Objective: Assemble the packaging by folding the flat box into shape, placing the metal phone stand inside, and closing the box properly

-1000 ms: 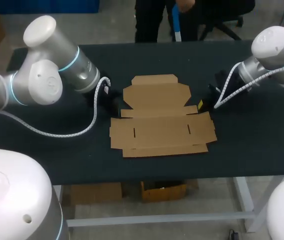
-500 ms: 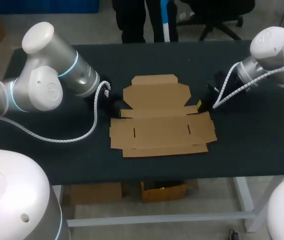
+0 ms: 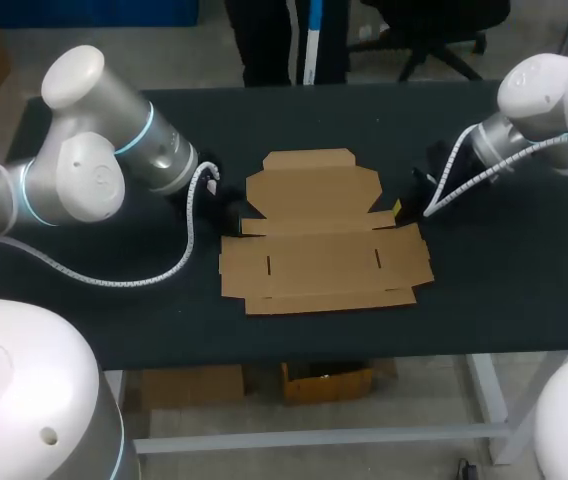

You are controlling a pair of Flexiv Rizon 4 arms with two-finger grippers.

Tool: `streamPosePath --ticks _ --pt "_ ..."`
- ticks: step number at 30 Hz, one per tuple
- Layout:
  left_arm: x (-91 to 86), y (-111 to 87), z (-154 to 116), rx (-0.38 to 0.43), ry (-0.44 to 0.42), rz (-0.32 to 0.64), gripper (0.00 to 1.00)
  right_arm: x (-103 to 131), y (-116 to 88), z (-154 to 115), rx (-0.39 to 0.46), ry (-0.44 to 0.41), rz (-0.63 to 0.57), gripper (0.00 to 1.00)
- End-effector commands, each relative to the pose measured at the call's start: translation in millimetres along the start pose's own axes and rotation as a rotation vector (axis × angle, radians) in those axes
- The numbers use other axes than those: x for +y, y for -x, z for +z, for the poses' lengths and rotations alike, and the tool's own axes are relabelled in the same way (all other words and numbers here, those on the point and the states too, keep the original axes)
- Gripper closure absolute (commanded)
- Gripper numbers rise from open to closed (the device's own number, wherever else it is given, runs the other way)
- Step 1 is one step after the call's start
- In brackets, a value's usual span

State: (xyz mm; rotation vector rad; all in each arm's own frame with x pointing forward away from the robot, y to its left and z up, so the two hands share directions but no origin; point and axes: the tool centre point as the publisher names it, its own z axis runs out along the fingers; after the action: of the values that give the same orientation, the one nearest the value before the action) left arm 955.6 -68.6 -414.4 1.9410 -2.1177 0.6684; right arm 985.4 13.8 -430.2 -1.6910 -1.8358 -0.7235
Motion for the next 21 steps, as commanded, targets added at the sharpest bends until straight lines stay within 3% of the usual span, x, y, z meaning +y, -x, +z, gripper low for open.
streamPosePath --ticks 1,21 --pt "-0.4 0.9 2 0.0 0.001 0.0 1.0 -1 1 6 0.0 -0.001 -0.001 1.0" --pt "0.7 -1.1 6 0.009 0.011 0.009 1.0 -14 -2 6 0.013 0.033 0.004 1.0"
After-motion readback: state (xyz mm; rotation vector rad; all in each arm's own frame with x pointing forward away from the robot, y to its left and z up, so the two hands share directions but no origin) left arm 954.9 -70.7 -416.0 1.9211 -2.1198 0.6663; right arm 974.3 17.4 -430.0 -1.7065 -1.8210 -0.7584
